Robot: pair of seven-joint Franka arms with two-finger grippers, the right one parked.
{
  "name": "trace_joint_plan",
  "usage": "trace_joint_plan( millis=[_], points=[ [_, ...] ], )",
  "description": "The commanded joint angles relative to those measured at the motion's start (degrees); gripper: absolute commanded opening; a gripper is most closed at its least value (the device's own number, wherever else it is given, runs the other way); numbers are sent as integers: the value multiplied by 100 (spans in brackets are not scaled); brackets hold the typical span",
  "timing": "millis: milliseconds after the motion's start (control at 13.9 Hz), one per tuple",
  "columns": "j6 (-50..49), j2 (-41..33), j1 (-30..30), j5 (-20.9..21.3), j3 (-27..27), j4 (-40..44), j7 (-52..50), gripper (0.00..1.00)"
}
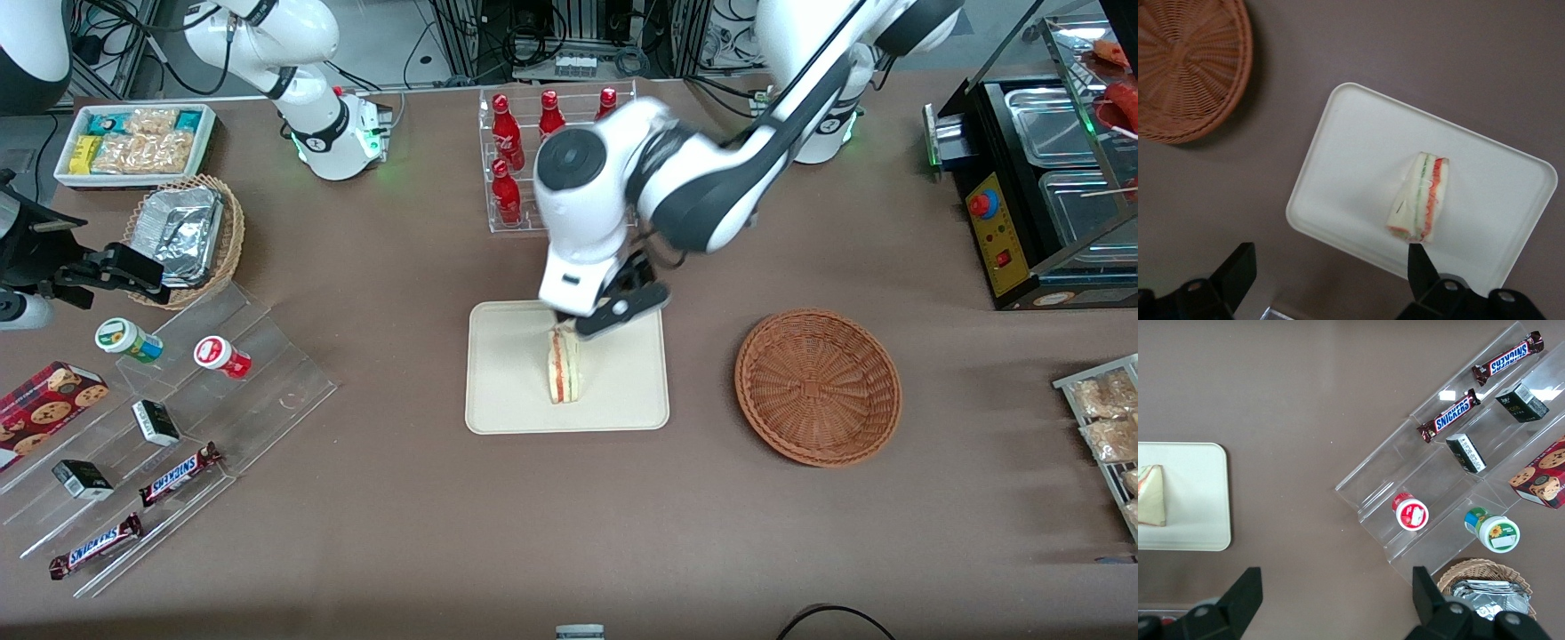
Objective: Place sandwich from basket to tray
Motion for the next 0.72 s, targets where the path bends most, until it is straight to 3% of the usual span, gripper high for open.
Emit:
trace_joint_plan(
  millis=[0,288,649],
  points=[
    [-481,-756,643,-508,13,-277,44,100],
    [-1446,-1284,1724,-773,13,-277,1745,100],
    [-1782,-1899,3061,-1029,22,-637,3671,100]
  ],
)
